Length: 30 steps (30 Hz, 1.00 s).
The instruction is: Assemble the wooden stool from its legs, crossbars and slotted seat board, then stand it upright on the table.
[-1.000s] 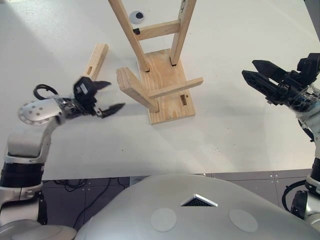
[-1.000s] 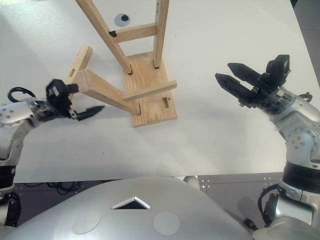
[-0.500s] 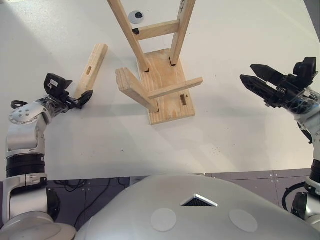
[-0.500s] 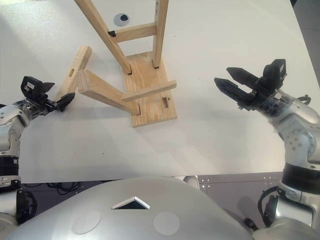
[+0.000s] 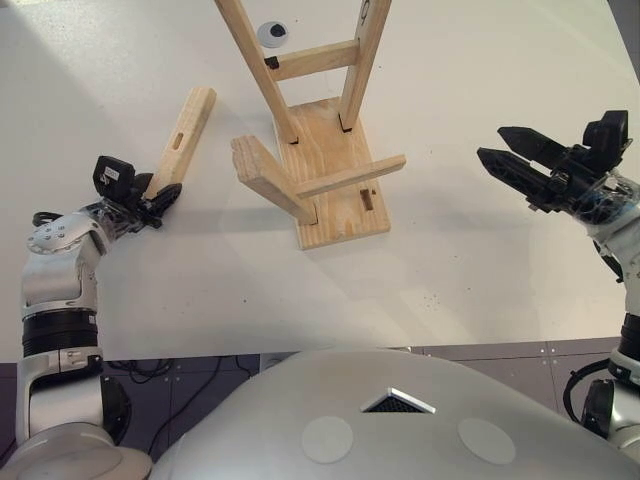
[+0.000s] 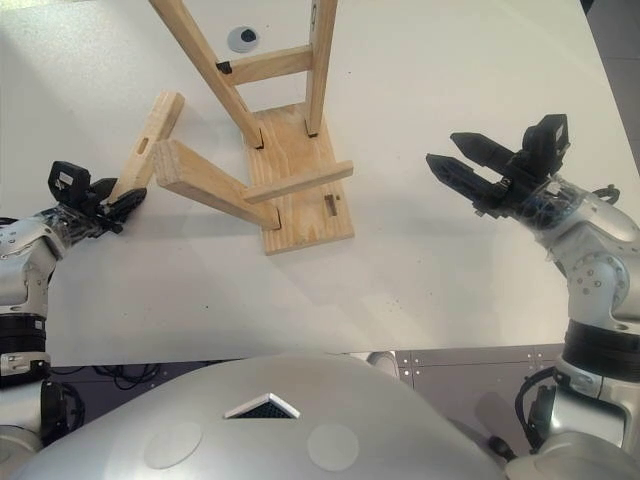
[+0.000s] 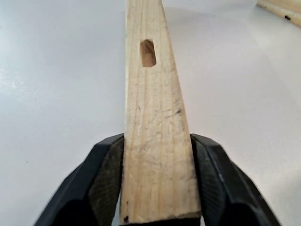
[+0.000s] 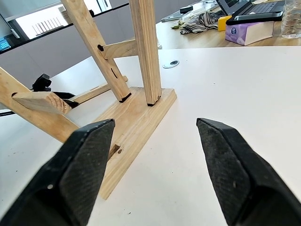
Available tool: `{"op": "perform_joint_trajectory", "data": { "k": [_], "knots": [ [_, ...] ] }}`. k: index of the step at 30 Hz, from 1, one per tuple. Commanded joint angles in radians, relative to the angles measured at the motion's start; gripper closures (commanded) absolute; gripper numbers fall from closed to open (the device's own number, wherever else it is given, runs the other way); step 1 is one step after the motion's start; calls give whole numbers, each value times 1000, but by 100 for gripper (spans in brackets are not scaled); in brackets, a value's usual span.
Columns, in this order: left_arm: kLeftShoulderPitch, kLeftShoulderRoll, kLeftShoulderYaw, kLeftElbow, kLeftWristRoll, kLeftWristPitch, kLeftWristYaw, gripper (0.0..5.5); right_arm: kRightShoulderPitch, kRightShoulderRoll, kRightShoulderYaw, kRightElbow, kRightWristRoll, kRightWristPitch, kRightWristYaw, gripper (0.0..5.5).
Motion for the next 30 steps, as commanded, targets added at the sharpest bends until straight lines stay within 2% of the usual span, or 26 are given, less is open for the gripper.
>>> {"op": "perform_joint_trajectory", "data": {
  "k": [1,6,9,14,20,30],
  "knots": [
    [-66,-27,45,-40,-46,53,26,348,-23,21,-20,-2,19,3,-19,229],
    [-268,-124,240,-140,-281,126,142,348,-63,52,-51,6,52,11,-70,229],
    [-367,-166,278,-293,-498,198,108,350,-113,89,-90,-3,143,54,-125,229],
    [-384,-167,238,-526,-862,395,-12,351,-220,138,-113,-116,465,188,-274,229],
    [-401,-177,122,-591,-991,500,-38,351,-391,252,11,-248,756,191,-493,229],
    [-386,-175,55,-626,-1110,575,-43,351,-506,340,113,-232,826,121,-616,229]
  ]
}}
